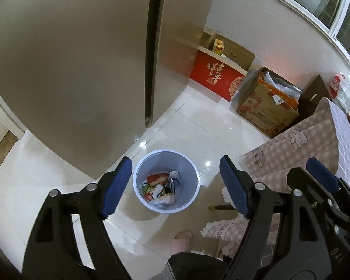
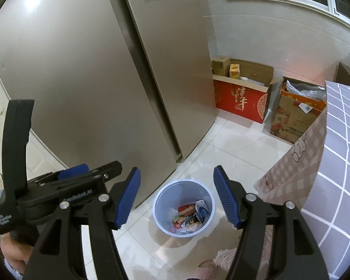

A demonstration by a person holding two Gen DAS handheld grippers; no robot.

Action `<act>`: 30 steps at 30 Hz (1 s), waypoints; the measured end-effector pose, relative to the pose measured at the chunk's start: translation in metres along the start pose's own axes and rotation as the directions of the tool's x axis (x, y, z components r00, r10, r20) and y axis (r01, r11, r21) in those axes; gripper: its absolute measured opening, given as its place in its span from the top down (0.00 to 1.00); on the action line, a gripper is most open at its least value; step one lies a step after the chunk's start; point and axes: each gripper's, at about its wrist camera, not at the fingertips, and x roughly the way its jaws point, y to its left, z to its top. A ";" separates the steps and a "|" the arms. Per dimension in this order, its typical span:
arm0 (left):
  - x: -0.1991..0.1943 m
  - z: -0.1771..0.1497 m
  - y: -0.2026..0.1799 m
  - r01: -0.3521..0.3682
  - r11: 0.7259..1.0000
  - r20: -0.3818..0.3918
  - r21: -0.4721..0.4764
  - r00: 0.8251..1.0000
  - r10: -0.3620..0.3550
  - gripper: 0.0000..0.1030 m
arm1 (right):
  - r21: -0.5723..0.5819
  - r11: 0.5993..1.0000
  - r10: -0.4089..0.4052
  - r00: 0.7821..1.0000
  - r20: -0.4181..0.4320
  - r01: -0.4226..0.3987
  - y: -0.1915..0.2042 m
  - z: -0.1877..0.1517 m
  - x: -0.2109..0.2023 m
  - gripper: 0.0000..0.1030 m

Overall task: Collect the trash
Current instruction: 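Open the left gripper to drop the small white bottle into the bin, then move both tools back over the table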

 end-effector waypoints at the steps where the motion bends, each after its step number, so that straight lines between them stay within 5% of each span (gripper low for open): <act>1: -0.005 -0.002 -0.002 0.002 1.000 0.005 0.002 1.000 -0.002 0.26 | 0.000 1.000 0.000 1.000 0.003 0.000 0.001 0.001 -0.003 0.38; 12: -0.057 -0.012 -0.034 0.023 0.999 0.063 0.033 0.998 -0.025 0.26 | 0.011 1.000 -0.002 0.998 0.066 0.001 -0.010 -0.001 -0.059 0.38; 20: -0.092 -0.019 -0.106 0.094 0.985 0.082 0.143 0.991 -0.106 0.26 | 0.057 0.997 -0.055 0.988 0.143 0.048 -0.057 -0.004 -0.130 0.36; 25: -0.105 -0.025 -0.181 0.166 0.951 0.063 0.259 0.980 -0.188 0.26 | 0.106 0.988 -0.134 0.973 0.189 0.116 -0.106 -0.009 -0.177 0.33; 30: -0.098 -0.037 -0.278 0.250 0.881 -0.027 0.403 0.965 -0.261 0.26 | 0.171 0.965 -0.231 0.950 0.209 0.197 -0.179 -0.019 -0.221 0.32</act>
